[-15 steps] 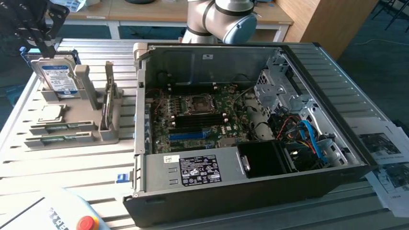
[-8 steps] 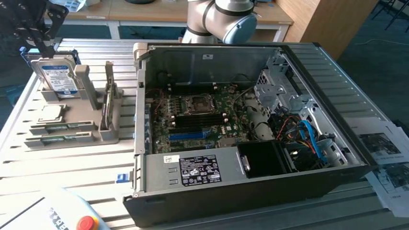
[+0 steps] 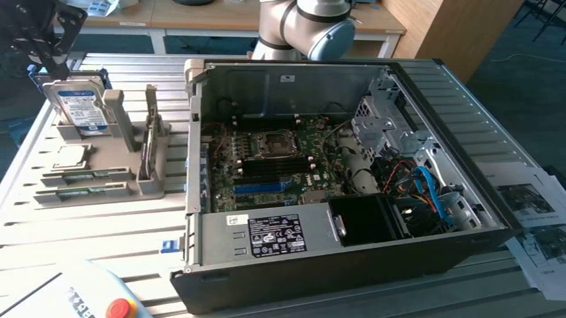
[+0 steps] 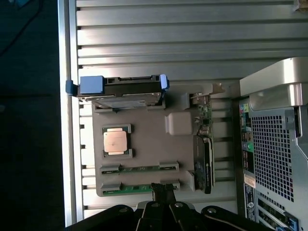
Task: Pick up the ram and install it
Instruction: 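Reach for the ram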
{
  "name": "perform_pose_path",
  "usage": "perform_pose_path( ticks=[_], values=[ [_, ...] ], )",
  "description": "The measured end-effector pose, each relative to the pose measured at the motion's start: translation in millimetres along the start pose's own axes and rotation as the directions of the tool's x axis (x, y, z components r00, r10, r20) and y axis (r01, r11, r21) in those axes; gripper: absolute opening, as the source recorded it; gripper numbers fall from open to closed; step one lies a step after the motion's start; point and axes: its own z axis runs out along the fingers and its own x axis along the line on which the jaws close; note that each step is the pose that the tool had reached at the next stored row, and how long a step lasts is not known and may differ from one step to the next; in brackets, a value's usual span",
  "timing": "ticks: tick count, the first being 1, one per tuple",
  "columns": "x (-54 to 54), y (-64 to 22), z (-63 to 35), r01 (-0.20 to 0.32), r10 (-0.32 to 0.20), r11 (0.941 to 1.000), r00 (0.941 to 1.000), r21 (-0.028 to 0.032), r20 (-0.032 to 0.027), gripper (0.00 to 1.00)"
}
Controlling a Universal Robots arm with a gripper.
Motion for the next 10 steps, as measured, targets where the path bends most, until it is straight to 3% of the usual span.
perform_pose_path(
  ticks=[10],
  values=[
    [5.8, -0.4, 0.0, 0.000, 0.000, 1.0000, 1.0000, 0.0000, 0.0000, 0.10]
  ],
)
